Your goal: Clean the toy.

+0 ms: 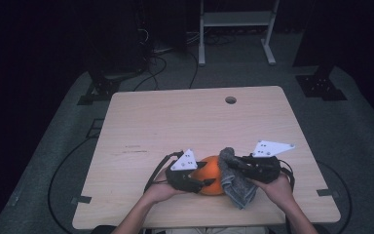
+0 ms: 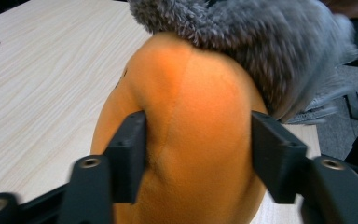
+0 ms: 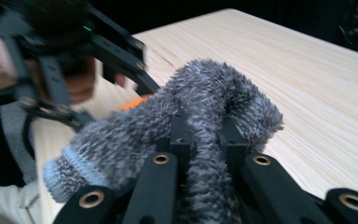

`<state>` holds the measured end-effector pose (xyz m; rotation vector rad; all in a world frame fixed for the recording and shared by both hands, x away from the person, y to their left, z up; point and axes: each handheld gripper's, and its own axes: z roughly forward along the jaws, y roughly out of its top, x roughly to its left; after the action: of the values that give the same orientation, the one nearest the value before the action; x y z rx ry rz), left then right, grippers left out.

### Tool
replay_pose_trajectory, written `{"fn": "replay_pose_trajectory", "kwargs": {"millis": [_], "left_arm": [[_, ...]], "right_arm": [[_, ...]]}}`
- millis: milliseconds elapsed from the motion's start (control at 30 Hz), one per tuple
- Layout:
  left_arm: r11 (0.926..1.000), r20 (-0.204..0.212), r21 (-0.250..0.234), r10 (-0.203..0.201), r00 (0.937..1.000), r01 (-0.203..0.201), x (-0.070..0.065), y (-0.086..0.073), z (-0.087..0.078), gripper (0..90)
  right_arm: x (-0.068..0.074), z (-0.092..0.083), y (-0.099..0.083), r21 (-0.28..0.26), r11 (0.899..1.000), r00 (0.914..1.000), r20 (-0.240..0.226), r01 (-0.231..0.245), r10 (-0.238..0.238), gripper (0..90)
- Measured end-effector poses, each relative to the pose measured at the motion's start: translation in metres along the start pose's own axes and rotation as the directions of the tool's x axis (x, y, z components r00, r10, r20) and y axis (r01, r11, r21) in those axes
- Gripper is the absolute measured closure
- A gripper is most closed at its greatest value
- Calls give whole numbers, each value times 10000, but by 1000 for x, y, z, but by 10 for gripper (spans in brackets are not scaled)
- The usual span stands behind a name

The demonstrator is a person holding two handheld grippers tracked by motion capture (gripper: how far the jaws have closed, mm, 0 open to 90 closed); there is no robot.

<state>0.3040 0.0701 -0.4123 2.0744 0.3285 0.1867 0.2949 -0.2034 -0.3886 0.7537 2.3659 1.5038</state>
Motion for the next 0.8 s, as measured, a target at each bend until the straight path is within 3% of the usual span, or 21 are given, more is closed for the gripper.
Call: {"fn": "replay_pose_trajectory", "kwargs": {"millis": [133, 233, 300, 467, 567, 700, 800], "left_arm": [[9983, -16, 113, -568, 9984, 568, 5, -2, 6, 206], [9981, 82, 278, -560, 9984, 558, 4, -3, 10, 225], [9983, 215, 419, -423, 9989, 414, 2, -3, 9, 265], [9949, 294, 793, 609, 9977, -631, -11, 0, 12, 343], [9951, 241, 775, 592, 9980, -609, -10, -1, 9, 355], [9989, 159, 460, 52, 9999, -60, -2, -5, 6, 379], [9995, 183, 286, -98, 9998, 93, 1, -6, 5, 394]], "right_arm": [[-6, -5, -12, 246, 9993, 9995, -77, -297, 299, 797], [0, -9, -15, 368, 9991, 9997, -135, -186, 192, 797], [8, -10, -13, 432, 9991, 9992, -391, -4, 21, 798], [30, 1, 6, 638, 9934, 9924, -840, 954, -899, 799], [31, 10, 13, 624, 9913, 9910, -758, 1155, -1107, 800], [18, 10, 9, 289, 9978, 9969, -520, 604, -589, 800], [6, 3, 0, 105, 9998, 9995, -295, 144, -141, 799]]}}
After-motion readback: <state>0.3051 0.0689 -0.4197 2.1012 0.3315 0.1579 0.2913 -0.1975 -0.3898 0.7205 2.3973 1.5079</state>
